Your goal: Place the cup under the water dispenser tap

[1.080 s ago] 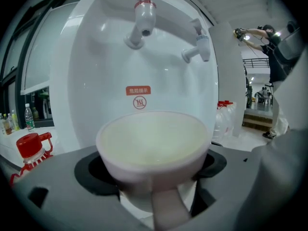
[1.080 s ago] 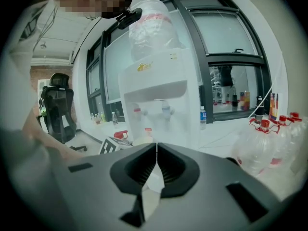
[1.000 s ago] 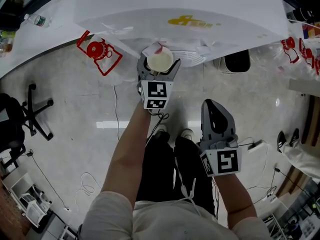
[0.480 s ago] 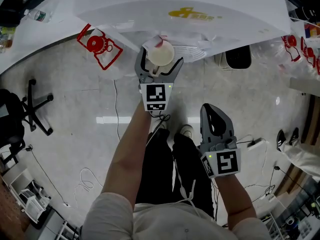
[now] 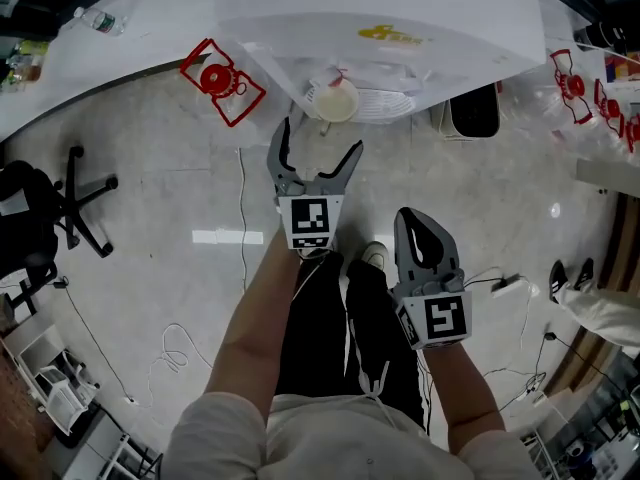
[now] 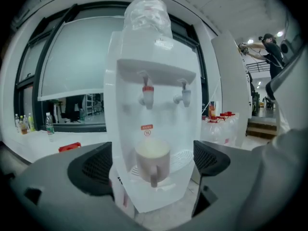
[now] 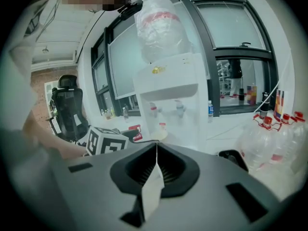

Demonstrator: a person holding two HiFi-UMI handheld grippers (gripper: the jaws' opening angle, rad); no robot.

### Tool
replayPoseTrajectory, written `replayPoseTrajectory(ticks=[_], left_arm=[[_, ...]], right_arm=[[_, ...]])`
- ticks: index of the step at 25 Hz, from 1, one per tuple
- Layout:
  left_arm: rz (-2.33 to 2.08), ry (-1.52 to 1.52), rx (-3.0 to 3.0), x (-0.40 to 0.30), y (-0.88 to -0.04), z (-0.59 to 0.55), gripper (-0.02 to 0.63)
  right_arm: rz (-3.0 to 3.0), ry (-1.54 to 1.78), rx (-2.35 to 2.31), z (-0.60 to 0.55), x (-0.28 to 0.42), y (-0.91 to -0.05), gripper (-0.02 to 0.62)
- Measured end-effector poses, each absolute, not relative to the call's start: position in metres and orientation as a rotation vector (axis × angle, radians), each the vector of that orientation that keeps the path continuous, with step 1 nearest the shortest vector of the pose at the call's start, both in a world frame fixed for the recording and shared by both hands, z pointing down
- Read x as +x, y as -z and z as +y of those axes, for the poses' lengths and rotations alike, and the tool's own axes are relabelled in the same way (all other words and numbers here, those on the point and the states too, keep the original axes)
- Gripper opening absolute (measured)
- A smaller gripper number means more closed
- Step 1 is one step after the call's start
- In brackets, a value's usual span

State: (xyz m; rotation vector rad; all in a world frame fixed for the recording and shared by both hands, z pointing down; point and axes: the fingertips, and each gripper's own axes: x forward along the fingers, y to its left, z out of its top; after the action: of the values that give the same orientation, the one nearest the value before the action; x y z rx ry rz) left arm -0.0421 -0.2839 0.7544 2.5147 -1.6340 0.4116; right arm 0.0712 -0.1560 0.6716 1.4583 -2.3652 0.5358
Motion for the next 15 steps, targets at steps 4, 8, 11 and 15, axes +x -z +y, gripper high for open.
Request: replayPoseTrajectory(ticks=[4,8,11,15], left_arm=[[-1.596,-0.432,2.485,-0.048,-0.719,-0.255,0.517],[-1.676,-0.437,2.377,-0.064,-0.679,-0.235,0.266],[-1.698,-0.450,2.329,-0.067,-0.651,-0.222,0.144],[-1.643,-0.438,2.292,-0.068,-0.611,-0.210,0.055]], right_arm=[[-2.365,-0.546,1.456,-0.148,0.060,-0.643,0.029],[-2.360,-0.554,1.456,-0.143,0.057,-0.610,0.029],[-2.347,-0.571,1.485,-0.142,0.064,-0.586,0.029],[-2.334,-0.517,1.522,-0.150,0.076,-0.549,0.029]])
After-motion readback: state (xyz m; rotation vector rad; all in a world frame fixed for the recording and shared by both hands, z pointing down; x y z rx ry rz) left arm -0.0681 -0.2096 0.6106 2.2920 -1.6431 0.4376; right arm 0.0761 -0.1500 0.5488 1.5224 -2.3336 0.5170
